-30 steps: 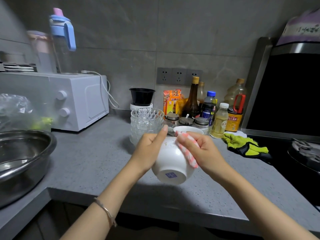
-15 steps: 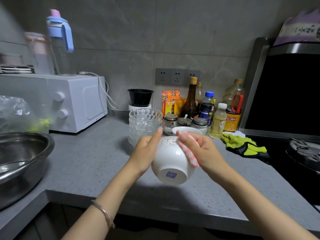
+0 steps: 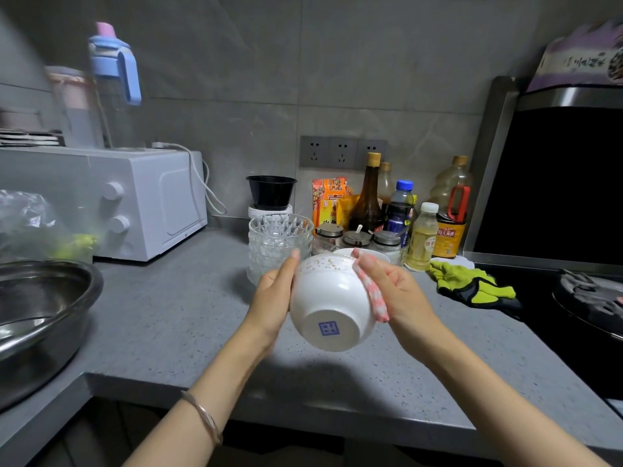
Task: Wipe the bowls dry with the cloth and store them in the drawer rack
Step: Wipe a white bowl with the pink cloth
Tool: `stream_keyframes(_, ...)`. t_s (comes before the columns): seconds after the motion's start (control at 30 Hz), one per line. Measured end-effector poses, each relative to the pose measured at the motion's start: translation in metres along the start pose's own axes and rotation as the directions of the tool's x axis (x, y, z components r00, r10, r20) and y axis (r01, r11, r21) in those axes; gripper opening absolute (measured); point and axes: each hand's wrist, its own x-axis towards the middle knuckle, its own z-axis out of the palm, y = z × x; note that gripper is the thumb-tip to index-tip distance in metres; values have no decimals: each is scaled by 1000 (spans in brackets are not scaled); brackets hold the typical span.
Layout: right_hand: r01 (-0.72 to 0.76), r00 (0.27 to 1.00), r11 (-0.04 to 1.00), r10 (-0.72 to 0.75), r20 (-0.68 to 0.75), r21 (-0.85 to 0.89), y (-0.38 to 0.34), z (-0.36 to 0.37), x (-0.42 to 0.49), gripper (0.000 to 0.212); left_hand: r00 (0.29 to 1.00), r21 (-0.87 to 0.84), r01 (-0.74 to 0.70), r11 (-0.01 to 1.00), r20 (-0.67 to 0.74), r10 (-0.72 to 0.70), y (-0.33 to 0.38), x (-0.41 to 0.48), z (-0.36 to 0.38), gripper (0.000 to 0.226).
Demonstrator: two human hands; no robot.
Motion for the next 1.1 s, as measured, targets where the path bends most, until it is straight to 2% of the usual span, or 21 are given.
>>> stream_keyframes(0.1,24,996,993,-13,90,-117,-9,-6,1,44,981,240,-121,963,175,80,11,-1,1,48)
stream_keyframes(0.17,31,991,986,-9,130,-166,-9,-4,0,44,959,300,-186,936,262,106,13,-4,6,48)
stream_keyframes(0.2,31,992,986,-10,124,-167,-9,-3,0,45,960,291,-190,938,255,116,12,-4,8,49)
stream_keyframes(0.3,43,996,995,-36,83,-94,-5,1,0,43,985,124,-128,984,130,112,9,-5,10,40)
stream_keyframes(0.4,4,1000,1000,-4,12,6,0,4,-2,40,1000,-190,-14,982,10,16,8,-9,10,34)
stream_keyframes(0.47,-12,1000,998,13,-4,59,1,4,-3,37,1000,-246,13,969,-4,-14,6,-9,9,37)
stream_keyframes(0.5,-10,1000,998,10,-6,58,0,3,-3,37,1000,-182,19,983,12,-17,5,-8,6,40)
stream_keyframes(0.6,18,1000,1000,-18,7,-23,-7,-5,-1,39,996,164,-17,986,87,3,11,-5,2,44)
stream_keyframes(0.73,51,994,994,-42,103,-92,-9,-6,-1,29,988,312,-114,943,138,73,19,-6,11,47)
stream_keyframes(0.8,63,995,997,-59,83,-48,-6,-1,-2,29,989,257,-123,959,110,97,16,-5,16,45)
stream_keyframes(0.87,69,997,998,-69,33,3,-4,1,-1,33,996,78,-84,993,37,81,15,-6,18,39)
stream_keyframes(0.93,44,999,997,-44,-9,57,-1,1,-1,33,999,-141,-15,990,-32,10,12,-8,17,32)
stream_keyframes(1.0,28,999,996,-27,-20,81,2,2,-2,35,997,-269,59,961,-37,-72,7,-7,14,32)
stream_keyframes(1.03,29,999,997,-27,-28,76,4,2,-1,47,995,-276,85,957,-27,-96,4,-5,13,34)
stream_keyframes(1.1,38,998,997,-35,-56,69,5,-2,1,68,997,-130,69,989,-6,-71,0,0,9,40)
